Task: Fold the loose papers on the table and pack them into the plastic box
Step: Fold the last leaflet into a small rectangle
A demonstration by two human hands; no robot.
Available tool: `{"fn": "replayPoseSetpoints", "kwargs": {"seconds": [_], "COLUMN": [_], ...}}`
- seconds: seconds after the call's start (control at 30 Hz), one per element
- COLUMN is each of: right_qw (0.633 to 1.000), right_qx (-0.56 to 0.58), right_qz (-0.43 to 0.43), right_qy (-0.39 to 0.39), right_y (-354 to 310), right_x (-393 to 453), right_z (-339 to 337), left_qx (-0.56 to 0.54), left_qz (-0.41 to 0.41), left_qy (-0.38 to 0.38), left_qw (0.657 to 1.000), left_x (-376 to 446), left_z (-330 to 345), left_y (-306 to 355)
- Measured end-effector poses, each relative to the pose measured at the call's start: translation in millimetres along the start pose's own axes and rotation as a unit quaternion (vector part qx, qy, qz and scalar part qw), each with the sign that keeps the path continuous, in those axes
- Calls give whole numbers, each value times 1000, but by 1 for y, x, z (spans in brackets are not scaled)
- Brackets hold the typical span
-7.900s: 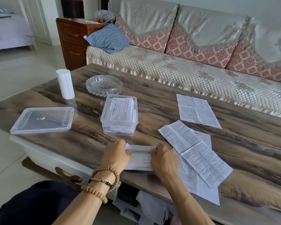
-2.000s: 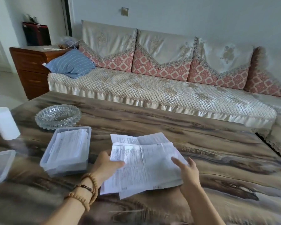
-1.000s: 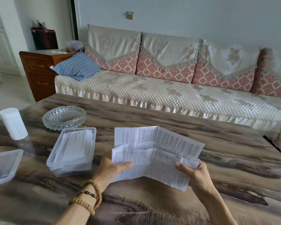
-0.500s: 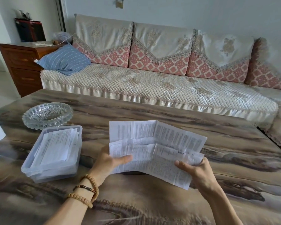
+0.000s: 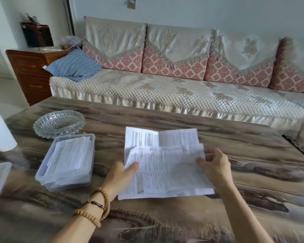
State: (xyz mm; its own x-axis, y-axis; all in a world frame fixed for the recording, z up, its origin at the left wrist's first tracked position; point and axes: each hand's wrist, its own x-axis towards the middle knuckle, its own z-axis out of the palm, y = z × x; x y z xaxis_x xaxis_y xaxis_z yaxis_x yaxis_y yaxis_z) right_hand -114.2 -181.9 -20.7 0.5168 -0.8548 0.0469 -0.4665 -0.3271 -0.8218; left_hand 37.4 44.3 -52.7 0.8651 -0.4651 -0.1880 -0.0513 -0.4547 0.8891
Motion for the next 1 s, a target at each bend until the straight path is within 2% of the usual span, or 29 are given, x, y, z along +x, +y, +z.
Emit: {"fn": "replayPoseSetpoints", "kwargs": {"seconds": [0.03,0.1,0.17,0.27,0.43,0.57,0.7,0.8,0.87,0.93,1.0], "right_qw": [993,954,931,915,920,905,879,877,881,893,913], "right_qx": [-102,-226,-214,-190,-236,-220,-264,-226,-202,-186,-169], "right_qz": [-20,-163,-288,-357,-310,-352,-346,-301,-287,-258,-212], "right_qy": [54,109,70,-7,-49,-92,-197,-299,-317,-317,-304], "right_y": [-1,1,3,4,9,22,32,38,44,42,36], "right_x": [-7,-34,-70,-121,-146,-150,-148,-142,-139,-138,-137], "right_z": [8,27,51,80,98,91,68,43,32,25,21], "left_qx": [2,-4,-24,-51,-53,-101,-76,-60,-87,-101,-125], "left_qz": [-14,-46,-61,-89,-113,-107,-65,-25,14,69,89], "left_qy": [17,48,75,93,103,65,73,102,110,60,-42], "left_qw": [1000,998,995,990,987,987,992,993,990,991,987], "left_x": [-3,-11,-17,-31,-59,-82,-98,-106,-107,-105,-107], "left_z": [1,6,13,22,28,12,-22,-46,-60,-70,-75], "left_y": [0,0,2,6,-6,-17,-30,-41,-53,-63,-66]}}
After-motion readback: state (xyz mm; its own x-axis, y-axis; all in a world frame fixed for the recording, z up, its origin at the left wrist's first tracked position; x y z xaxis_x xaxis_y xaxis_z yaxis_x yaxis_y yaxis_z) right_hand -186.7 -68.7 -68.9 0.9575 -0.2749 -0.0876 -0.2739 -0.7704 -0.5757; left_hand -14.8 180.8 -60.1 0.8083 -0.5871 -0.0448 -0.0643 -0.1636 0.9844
